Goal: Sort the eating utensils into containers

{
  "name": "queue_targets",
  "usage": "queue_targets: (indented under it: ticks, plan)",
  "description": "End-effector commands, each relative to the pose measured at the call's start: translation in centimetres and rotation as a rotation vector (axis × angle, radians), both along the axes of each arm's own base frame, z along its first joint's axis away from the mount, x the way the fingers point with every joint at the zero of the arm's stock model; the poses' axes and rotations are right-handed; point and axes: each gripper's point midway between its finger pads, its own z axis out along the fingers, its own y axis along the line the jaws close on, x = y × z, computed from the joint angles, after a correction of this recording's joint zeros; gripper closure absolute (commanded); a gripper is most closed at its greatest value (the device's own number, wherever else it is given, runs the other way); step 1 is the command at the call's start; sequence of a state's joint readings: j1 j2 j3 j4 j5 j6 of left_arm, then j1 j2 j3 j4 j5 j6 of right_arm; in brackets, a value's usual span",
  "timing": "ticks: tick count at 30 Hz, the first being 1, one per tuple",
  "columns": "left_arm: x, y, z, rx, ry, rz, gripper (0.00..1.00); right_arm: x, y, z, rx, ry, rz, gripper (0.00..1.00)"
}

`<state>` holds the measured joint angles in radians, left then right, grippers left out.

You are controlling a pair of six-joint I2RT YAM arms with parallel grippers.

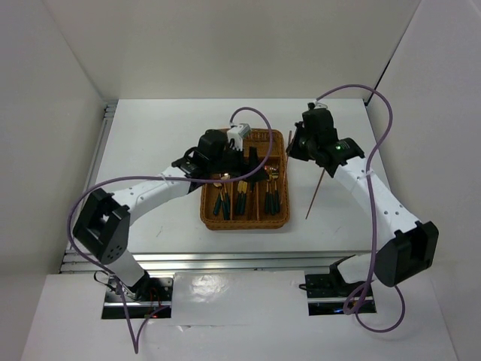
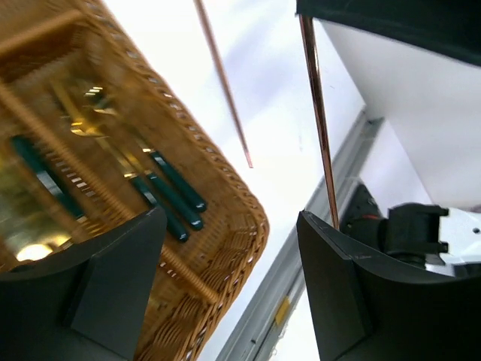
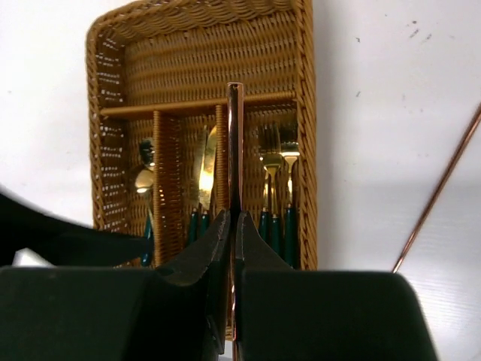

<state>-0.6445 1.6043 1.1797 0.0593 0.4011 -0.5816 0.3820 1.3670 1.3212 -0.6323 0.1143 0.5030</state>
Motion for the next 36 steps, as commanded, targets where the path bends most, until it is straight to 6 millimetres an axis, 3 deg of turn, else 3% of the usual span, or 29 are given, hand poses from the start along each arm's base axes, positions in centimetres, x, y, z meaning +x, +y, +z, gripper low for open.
queue_targets:
  ticks: [1,4,13,19,24,25,28,29,30,36]
  plan:
    - [-0.6,-2.9,1.6,-0.141,-0.015,-0.141,0.15,0.1,1.7,1.1,0.064,-0.042,0.043,0.97]
    - [-0.9,-3.5,2.2,-0.199,-0.038,-0.172,0.15,-0.1,1.7,-0.2,0.059,-0.012,0.037,0.97]
    - [-1.9,-5.3,1.9,-0.254,-0.010,-0.217,0.14,0.1,3.0,-1.0,0.109,-0.007,0.060,0.96]
    - [-1.4,-6.7,0.4,-0.282,0.053,-0.252,0.22,0.0,3.0,-0.9,0.119,-0.012,0.055,0.96]
    - [-1.8,-7.3,1.2,-0.324,0.055,-0.276,0.35,-0.2,2.9,-1.2,0.118,-0.011,0.055,0.96]
    - [-1.8,-7.3,1.2,-0.324,0.055,-0.276,0.43,-0.3,3.0,-1.2,0.123,-0.008,0.062,0.96]
    - [-1.7,-7.4,1.6,-0.329,0.046,-0.278,0.53,-0.4,3.4,-1.4,0.124,-0.009,0.071,0.96]
    - [-1.7,-7.5,1.8,-0.329,0.047,-0.278,0.62,-0.5,3.6,-1.4,0.137,-0.004,0.074,0.96]
    - [-1.7,-7.5,1.8,-0.329,0.047,-0.278,0.66,-0.6,3.6,-2.2,0.129,0.014,0.073,0.96]
    - [-1.1,-7.9,1.4,-0.313,0.073,-0.273,0.85,-0.3,3.7,-2.4,0.129,0.015,0.073,0.93]
